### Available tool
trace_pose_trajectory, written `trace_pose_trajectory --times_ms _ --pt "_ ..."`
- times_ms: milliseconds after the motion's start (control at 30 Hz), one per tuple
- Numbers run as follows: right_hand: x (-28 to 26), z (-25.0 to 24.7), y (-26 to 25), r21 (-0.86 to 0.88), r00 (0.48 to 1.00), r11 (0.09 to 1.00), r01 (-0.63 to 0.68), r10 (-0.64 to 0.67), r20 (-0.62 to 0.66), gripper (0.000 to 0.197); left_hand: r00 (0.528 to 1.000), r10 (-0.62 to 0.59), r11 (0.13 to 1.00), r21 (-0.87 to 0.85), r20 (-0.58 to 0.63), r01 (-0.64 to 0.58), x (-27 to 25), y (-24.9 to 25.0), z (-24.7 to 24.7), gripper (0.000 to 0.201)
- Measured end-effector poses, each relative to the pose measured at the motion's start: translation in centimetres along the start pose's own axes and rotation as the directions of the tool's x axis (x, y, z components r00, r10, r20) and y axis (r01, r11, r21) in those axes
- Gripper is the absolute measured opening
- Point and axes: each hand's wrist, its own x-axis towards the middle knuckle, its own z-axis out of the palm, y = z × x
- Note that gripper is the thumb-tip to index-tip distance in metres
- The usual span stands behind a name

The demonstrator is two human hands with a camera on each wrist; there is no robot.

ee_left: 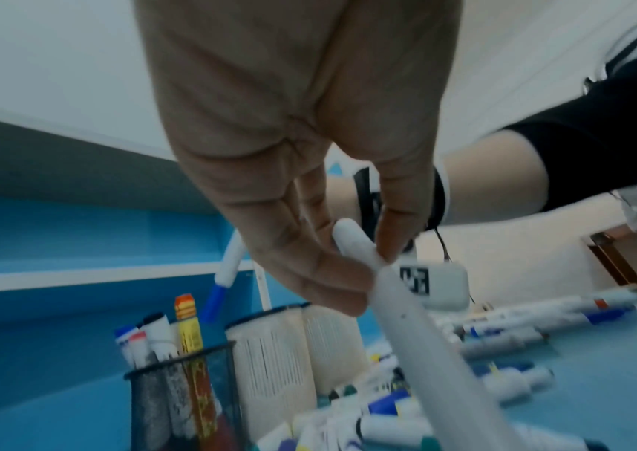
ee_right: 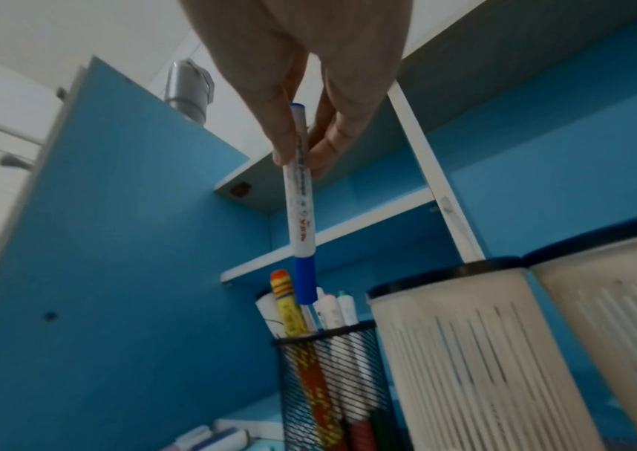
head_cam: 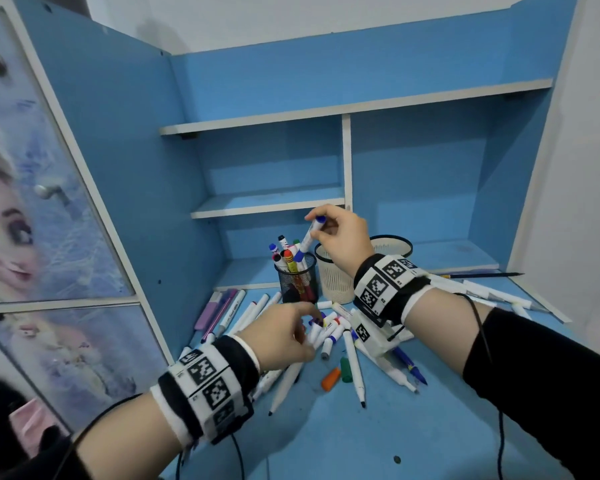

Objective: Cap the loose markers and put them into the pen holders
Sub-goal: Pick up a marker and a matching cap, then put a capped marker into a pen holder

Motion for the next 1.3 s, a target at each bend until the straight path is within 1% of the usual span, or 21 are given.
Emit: trace_pose_trajectory --times_ms 67,133,200,300,367,433,500,567,667,733,833,933,1000,1033,1100,1200,1233,1300 --pt "0.5 0.5 0.8 -0.061 1.0 0.998 0.007 -0.007 -0.005 0.032 0.994 -0.008 0.996 -0.091 -0.11 -0.002 -1.1 0.2 -1.0 0.038" --pt "1.0 0.9 1.7 -0.131 1.0 0.991 0.007 -0.01 -0.017 0.029 0.975 -0.04 0.98 -0.197 -0.22 -0.004 -2.0 0.3 -1.9 0.031" --pt "1.2 1.3 2.6 -0.209 1.0 0.978 0.005 -0.007 -0.01 0.029 0.959 -0.075 0.957 -0.291 -0.272 -0.008 -2.6 0.3 -2.6 0.023" --pt "1.3 2.1 3.9 -0.263 0.999 0.964 -0.023 0.028 0.015 0.032 0.951 -0.11 0.929 -0.371 -0.289 -0.006 -3.0 0.2 -3.3 0.017" --pt "1.3 2.6 4.3 -0.267 0.997 0.961 -0.067 0.077 0.028 0.028 0.945 -0.147 0.898 -0.439 -0.293 0.003 -3.1 -0.1 -3.6 0.016" --pt "1.4 2.7 4.5 -0.288 0.993 0.954 -0.083 0.102 0.051 0.023 0.94 -0.175 0.872 -0.489 -0.293 0.01 -3.2 -0.2 -3.8 0.016" --pt "1.5 2.7 4.5 -0.321 0.988 0.942 -0.095 0.127 0.082 0.024 0.941 -0.186 0.843 -0.538 -0.284 0.004 -3.3 -0.2 -3.9 0.016" --pt "1.6 2.7 4.5 -0.383 0.975 0.918 -0.102 0.169 0.146 0.025 0.941 -0.203 0.799 -0.602 -0.272 -0.002 -3.5 -0.2 -3.9 0.015" --pt "1.2 2.7 4.4 -0.522 0.923 0.851 -0.051 0.24 0.302 0.028 0.941 -0.219 0.745 -0.667 -0.257 -0.008 -3.7 -0.2 -3.8 0.014" --pt "0.8 2.3 3.9 -0.532 0.912 0.846 -0.021 0.234 0.337 0.03 0.939 -0.232 0.713 -0.701 -0.252 -0.012 -3.9 -0.3 -3.7 0.015" --pt "-0.3 1.2 2.9 -0.475 0.943 0.88 -0.004 0.161 0.29 0.029 0.938 -0.258 0.621 -0.783 -0.23 -0.021 -4.5 -0.4 -3.3 0.015" --pt "-2.0 -0.3 1.9 -0.449 0.953 0.893 0.026 0.114 0.282 0.024 0.939 -0.298 0.462 -0.887 -0.174 -0.018 -5.6 -0.7 -2.3 0.01" --pt "-3.5 -1.5 1.6 -0.466 0.938 0.883 0.059 0.111 0.328 0.021 0.934 -0.336 0.344 -0.939 -0.122 0.001 -6.3 -1.1 -1.2 0.011" --pt "-4.1 -2.1 1.6 -0.494 0.92 0.866 0.075 0.131 0.37 0.02 0.931 -0.352 0.293 -0.956 -0.097 0.011 -6.7 -1.3 -0.5 0.011" --pt "-5.4 -3.5 1.6 -0.563 0.856 0.82 0.104 0.215 0.471 0.02 0.923 -0.38 0.205 -0.978 -0.055 0.026 -7.3 -1.9 1.0 0.011" --pt "-7.1 -5.4 1.9 -0.636 0.725 0.748 0.191 0.33 0.605 0.021 0.907 -0.422 0.126 -0.99 0.001 0.06 -7.7 -2.6 3.4 0.006" --pt "-7.6 -5.8 2.1 -0.654 0.679 0.724 0.22 0.367 0.636 0.022 0.903 -0.429 0.101 -0.993 0.016 0.066 -7.8 -2.7 4.2 0.005" --pt "-8.5 -6.5 2.6 -0.687 0.59 0.668 0.286 0.442 0.675 0.024 0.896 -0.442 0.025 -0.998 0.043 0.061 -7.8 -3.0 5.7 0.004"
